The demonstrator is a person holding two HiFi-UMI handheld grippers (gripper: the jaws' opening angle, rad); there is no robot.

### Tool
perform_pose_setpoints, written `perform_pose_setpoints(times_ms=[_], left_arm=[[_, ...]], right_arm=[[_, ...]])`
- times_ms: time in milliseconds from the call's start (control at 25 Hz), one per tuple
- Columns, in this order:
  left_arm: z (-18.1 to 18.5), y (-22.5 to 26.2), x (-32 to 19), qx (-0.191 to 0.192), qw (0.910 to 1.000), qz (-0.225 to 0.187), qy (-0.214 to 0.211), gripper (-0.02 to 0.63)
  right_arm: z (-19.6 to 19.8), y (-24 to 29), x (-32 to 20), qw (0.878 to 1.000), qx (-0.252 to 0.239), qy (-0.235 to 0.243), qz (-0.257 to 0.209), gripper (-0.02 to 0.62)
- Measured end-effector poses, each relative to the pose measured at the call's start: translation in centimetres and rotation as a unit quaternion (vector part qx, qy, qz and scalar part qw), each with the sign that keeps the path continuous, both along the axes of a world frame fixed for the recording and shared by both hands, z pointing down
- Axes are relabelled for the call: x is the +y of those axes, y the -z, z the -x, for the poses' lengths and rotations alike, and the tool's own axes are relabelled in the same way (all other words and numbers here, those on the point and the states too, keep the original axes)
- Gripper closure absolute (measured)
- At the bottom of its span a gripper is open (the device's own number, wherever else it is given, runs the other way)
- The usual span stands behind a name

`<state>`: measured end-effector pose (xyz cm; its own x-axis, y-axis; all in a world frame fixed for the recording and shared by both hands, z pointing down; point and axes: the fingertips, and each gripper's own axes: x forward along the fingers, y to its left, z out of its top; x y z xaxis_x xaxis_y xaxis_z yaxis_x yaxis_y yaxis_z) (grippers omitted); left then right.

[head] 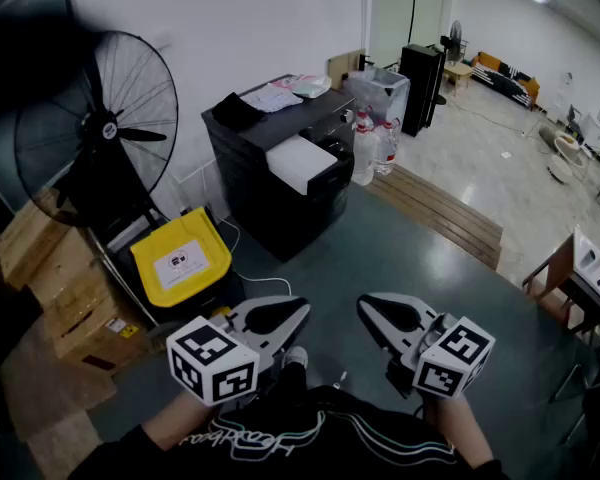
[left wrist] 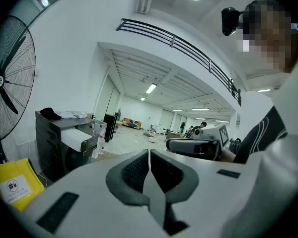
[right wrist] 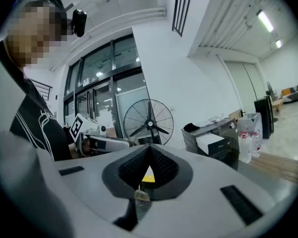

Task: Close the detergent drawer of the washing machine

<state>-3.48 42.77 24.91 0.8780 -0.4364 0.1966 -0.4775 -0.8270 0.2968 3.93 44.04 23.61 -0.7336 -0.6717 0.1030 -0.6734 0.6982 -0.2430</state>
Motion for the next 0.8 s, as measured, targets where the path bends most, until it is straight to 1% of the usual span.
perform_pose_setpoints(times_ms=[240, 400, 640, 800], left_arm=[[0.5, -0.8, -2.6, 0.0, 1.0, 0.006, 0.008, 0.574], [0.7, -1.2, -5.2, 0.003, 0.9999, 0.009, 0.004, 0.574], [0.4, -2.6, -11.3, 0.004, 0.9997, 0.023, 0.005, 0.574], [0.0, -3.2, -15.9, 0.004, 0.9992, 0.038, 0.003, 0.574]], right_arm=[[0.1, -1.1, -2.4, 1.0, 0.006, -0.004, 0.005, 0.569], [-0.2, -2.3, -5.3, 1.0, 0.023, -0.018, 0.01, 0.569], [-0.9, -3.8, -11.6, 0.999, 0.028, -0.035, 0.025, 0.569], [-1.4, -4.6, -16.0, 0.998, 0.013, -0.04, 0.044, 0.569]])
